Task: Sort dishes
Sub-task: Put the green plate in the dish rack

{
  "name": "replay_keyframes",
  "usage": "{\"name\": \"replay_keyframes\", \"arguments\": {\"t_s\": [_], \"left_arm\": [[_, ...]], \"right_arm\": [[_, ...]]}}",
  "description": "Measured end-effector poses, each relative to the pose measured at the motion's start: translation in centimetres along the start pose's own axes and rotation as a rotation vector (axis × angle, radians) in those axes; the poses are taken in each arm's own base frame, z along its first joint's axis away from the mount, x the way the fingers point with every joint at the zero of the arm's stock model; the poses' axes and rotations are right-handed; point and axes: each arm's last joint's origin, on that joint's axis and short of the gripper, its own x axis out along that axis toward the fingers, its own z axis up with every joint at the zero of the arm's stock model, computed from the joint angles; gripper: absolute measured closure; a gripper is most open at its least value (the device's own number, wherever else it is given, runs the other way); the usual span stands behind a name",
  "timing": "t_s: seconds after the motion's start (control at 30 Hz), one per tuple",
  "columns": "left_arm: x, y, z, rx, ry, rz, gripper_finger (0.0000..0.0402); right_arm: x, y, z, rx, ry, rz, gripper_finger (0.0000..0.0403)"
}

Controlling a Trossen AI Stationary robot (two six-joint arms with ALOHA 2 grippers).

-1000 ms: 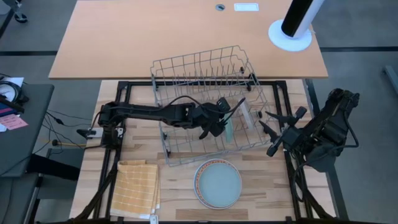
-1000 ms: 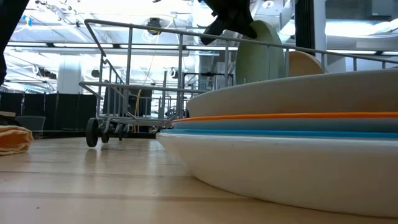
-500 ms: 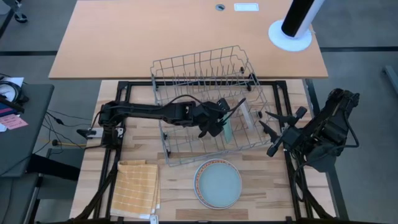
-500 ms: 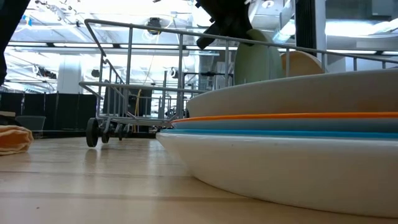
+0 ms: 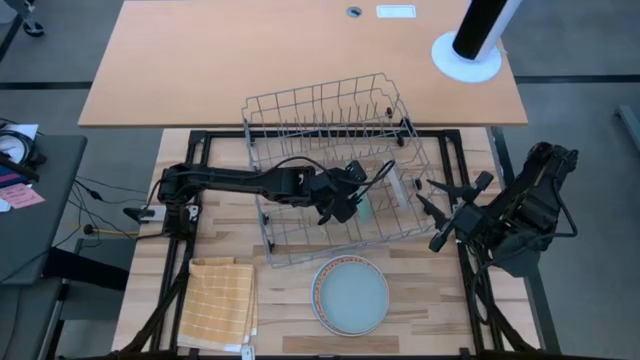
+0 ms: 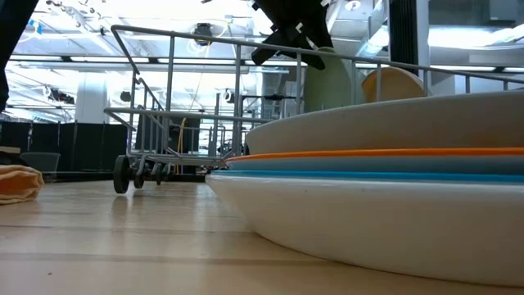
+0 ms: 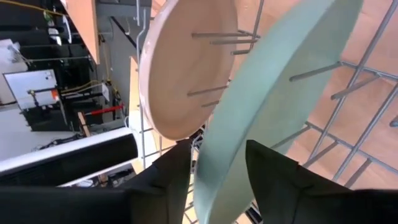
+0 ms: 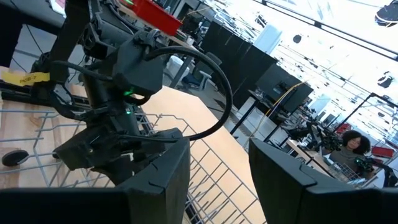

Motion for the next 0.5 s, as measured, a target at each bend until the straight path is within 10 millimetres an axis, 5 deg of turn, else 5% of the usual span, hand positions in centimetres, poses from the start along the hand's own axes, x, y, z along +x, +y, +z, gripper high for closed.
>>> {"name": "replay_keyframes", "arguments": {"t_s": [0.5], "left_arm": [[-1.3,-1.7,2.2,0.029,0.031,-0.077,0.0238]], "right_arm": [[0.0,0.0,0.0,0.0,0.0,0.0,0.0237]]}}
